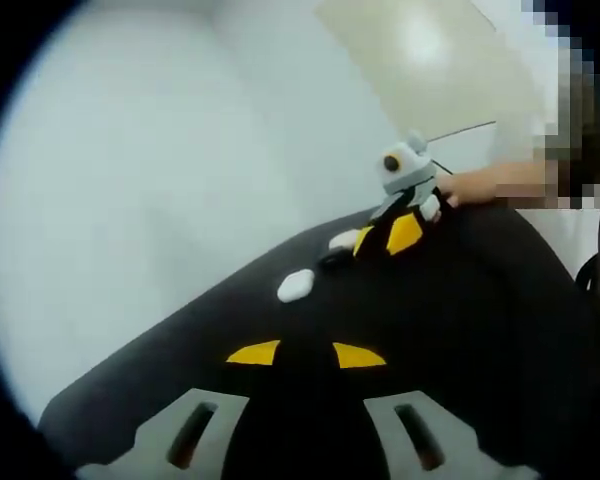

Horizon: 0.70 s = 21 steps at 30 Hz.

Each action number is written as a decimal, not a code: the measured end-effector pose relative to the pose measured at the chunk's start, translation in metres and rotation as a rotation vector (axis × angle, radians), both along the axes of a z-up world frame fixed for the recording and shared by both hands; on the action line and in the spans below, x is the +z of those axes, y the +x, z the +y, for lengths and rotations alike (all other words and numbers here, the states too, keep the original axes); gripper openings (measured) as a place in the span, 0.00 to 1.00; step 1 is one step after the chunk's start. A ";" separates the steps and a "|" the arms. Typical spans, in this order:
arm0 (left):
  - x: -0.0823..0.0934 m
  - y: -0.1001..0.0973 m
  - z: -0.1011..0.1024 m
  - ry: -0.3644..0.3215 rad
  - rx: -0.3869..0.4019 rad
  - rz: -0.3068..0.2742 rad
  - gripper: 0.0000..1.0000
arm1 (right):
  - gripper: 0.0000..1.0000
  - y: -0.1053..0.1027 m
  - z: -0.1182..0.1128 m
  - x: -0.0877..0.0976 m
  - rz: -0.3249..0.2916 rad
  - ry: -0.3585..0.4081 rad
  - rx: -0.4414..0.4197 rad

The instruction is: Pick up three earphones and place each one into its charging case using tactile feedback, ensure that each earphone is properly inserted and securely positioned inside the case.

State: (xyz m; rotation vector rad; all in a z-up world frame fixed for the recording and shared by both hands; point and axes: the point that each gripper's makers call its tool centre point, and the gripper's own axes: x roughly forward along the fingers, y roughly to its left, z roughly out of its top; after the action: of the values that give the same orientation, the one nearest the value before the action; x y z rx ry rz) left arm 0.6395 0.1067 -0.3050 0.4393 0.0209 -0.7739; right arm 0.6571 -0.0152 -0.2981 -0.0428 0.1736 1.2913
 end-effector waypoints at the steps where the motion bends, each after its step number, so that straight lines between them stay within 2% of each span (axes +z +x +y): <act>1: 0.000 0.001 0.000 0.000 -0.001 0.001 0.16 | 0.29 0.000 0.000 0.000 0.003 0.004 0.000; 21: -0.003 0.006 0.002 0.016 -0.004 0.002 0.15 | 0.29 0.002 -0.001 0.000 0.009 0.005 0.002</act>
State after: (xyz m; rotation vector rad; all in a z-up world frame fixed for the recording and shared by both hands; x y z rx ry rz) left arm 0.6453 0.1085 -0.3082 0.4537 0.0280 -0.7788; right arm 0.6592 -0.0158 -0.2982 -0.0328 0.1779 1.2941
